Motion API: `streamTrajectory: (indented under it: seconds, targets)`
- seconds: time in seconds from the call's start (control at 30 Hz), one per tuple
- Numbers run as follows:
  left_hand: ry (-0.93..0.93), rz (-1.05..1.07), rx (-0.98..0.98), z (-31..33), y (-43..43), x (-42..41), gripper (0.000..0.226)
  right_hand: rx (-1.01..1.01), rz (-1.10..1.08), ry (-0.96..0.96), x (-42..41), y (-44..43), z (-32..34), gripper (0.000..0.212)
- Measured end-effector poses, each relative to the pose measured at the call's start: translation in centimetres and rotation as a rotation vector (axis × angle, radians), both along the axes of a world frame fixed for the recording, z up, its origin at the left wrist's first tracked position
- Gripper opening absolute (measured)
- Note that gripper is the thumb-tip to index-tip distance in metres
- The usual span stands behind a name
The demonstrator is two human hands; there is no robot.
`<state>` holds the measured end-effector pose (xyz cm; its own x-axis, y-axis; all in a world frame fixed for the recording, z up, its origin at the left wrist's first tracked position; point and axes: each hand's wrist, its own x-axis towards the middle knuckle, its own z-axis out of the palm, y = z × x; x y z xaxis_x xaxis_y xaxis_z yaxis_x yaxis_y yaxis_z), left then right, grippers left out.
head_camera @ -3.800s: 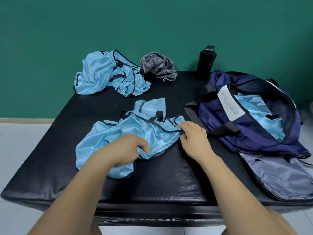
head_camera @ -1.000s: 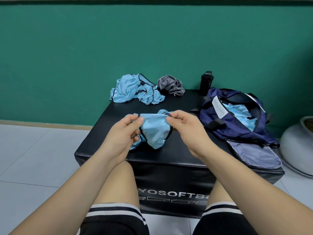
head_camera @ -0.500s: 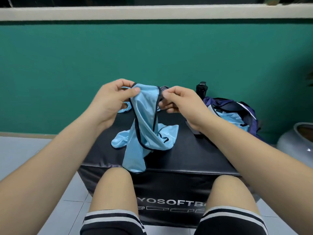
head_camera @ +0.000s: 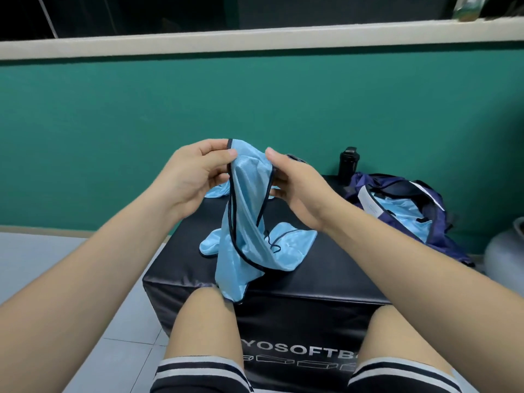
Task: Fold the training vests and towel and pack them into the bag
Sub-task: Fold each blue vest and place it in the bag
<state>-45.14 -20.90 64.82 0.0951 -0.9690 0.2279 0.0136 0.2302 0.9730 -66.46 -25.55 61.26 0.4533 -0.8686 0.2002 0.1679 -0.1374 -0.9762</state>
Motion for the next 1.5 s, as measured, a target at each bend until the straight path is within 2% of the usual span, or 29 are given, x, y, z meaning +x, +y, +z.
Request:
streamTrajectory:
  seconds: [0.17, 0.27, 0.33, 0.43, 0.57, 0.63, 0.83, 0.93, 1.0, 1.1, 1.17, 1.3, 1.4, 1.5]
  targets:
    - [0.075, -0.049, -0.029, 0.2, -0.5, -1.2, 0.03, 0.081, -0.01, 0.028, -0.3, 0.4, 1.6, 0.022]
    - [0.064, -0.062, -0.023, 0.0, -0.4, -2.1, 0.032, 0.065, -0.089, -0.028, -1.4, 0.1, 2.6, 0.028]
    - [0.03, -0.026, -0.008, -1.0, -0.1, -2.6, 0.036, 0.044, -0.162, -0.037, -2.1, -0.3, 4.0, 0.023]
    - [-0.192, 0.022, 0.037, -4.6, 0.0, -3.7, 0.041, 0.045, -0.24, 0.004, -2.8, -0.7, 6.2, 0.007]
    - [-0.67, 0.152, -0.016, -11.4, 0.1, -5.3, 0.035, 0.019, -0.222, 0.064, -3.3, -1.5, 8.5, 0.001]
    - [-0.837, 0.209, -0.05, -13.9, 0.4, -5.7, 0.038, 0.018, -0.212, 0.087, -3.7, -1.7, 9.3, 0.002]
    - [-0.881, 0.209, 0.151, -18.6, 0.4, -6.3, 0.051, 0.013, -0.253, 0.095, -5.0, -2.0, 11.2, 0.041]
    - [-0.821, 0.199, 0.22, -20.1, -0.4, -5.5, 0.054, 0.003, -0.29, 0.088, -5.7, -2.3, 11.9, 0.034]
    - [-0.801, 0.264, 0.268, -20.9, -0.9, -4.2, 0.048, -0.012, -0.307, 0.098, -6.1, -2.4, 12.4, 0.017]
    - [-0.709, 0.387, 0.357, -21.5, -0.9, -2.1, 0.036, -0.028, -0.317, 0.096, -6.5, -2.4, 12.9, 0.01]
    - [-0.568, 0.439, 0.451, -22.4, -0.8, -1.4, 0.032, -0.024, -0.325, 0.09, -6.5, -2.5, 12.9, 0.011]
    - [-0.305, 0.421, 0.563, -24.4, -0.2, -2.2, 0.042, -0.015, -0.323, 0.104, -5.9, -2.7, 12.5, 0.013]
    - [0.129, 0.215, 0.67, -24.1, 1.4, -4.7, 0.034, -0.022, -0.319, 0.128, -5.0, -2.6, 12.5, 0.018]
    - [0.264, 0.093, 0.695, -25.1, 1.6, -6.4, 0.047, -0.038, -0.318, 0.141, -4.6, -2.3, 12.9, 0.023]
